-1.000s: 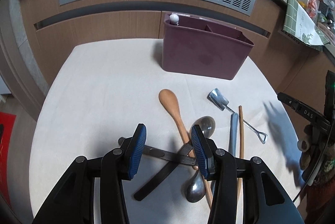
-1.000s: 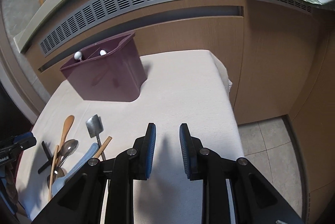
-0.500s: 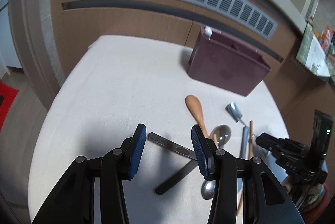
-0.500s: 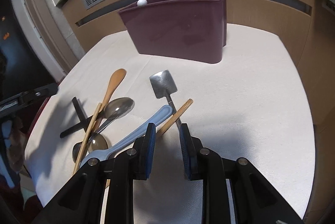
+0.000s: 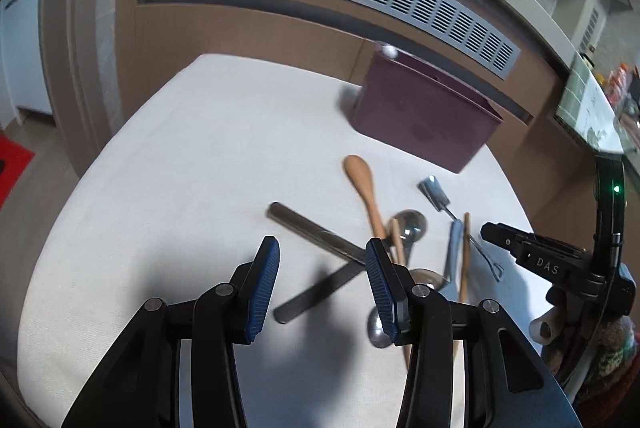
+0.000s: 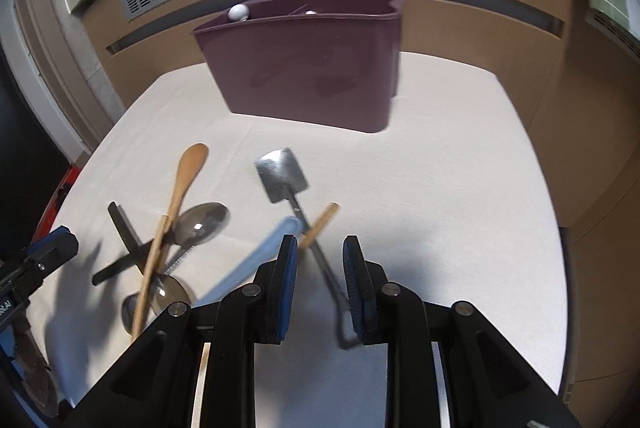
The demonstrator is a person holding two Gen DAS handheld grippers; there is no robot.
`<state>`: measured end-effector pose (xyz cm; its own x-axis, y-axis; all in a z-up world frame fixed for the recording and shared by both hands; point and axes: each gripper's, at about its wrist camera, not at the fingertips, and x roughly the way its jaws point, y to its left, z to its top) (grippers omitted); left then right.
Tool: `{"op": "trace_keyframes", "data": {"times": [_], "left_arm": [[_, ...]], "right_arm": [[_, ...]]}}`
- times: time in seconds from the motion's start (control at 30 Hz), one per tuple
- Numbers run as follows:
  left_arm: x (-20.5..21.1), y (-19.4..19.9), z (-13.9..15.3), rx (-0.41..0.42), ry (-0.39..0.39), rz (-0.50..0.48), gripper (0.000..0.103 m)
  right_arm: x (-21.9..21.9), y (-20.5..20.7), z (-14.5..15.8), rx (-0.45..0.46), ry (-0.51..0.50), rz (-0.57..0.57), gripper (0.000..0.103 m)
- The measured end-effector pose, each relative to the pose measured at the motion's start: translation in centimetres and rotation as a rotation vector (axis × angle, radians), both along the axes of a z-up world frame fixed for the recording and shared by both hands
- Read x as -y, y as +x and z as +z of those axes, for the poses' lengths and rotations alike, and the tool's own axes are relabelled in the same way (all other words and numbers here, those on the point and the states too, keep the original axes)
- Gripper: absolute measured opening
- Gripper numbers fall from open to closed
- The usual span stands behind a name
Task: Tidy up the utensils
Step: 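Move both open tools back over the utensil pile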
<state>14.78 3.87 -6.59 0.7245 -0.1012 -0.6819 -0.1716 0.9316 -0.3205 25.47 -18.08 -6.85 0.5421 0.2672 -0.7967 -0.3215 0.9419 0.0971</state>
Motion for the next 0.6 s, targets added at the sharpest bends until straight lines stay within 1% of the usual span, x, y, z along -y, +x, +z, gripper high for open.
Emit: {"op": "trace_keyframes", "data": {"times": [0.07,0.17,0.3,0.4,0.47,0.53,0.6], "left_arm": [[-0.4,-0.2,-0.2,-0.002,-0.018,0.006,0.046],[-0.4,-0.6,-0.2,0.002,-0.010,-0.003,0.046],[-0.3,-0.9,0.2,0.010,-0.007,-0.001,0.046],[0.1,-1.0,0.5,0.015,0.009,-0.004,0.046],[0.3,-0.8,0.5,0.011,0.007,-0.008,0.046],[0.6,-0.7,0.2,0.002,0.011,-0.020,0.046],[0.7,-0.5,-0.2,-0.009,0.011,-0.027,0.046]], "right_arm": [[-0.3,0.3,-0.1,-0.003,-0.008,-0.016,0.023],[-0.3,0.2,-0.1,0.003,-0.027,-0.033,0.023],[0.0,-0.4,0.2,0.015,-0.020,-0.045,0.023],[0.4,-1.0,0.6,0.036,-0.025,-0.045,0.023],[1.0,-1.2,1.0,0.053,-0.015,-0.064,0.023],[1.2,-1.1,1.2,0.052,0.006,-0.064,0.023],[0.8,-1.0,1.0,0.056,-0.013,-0.050,0.023]]}}
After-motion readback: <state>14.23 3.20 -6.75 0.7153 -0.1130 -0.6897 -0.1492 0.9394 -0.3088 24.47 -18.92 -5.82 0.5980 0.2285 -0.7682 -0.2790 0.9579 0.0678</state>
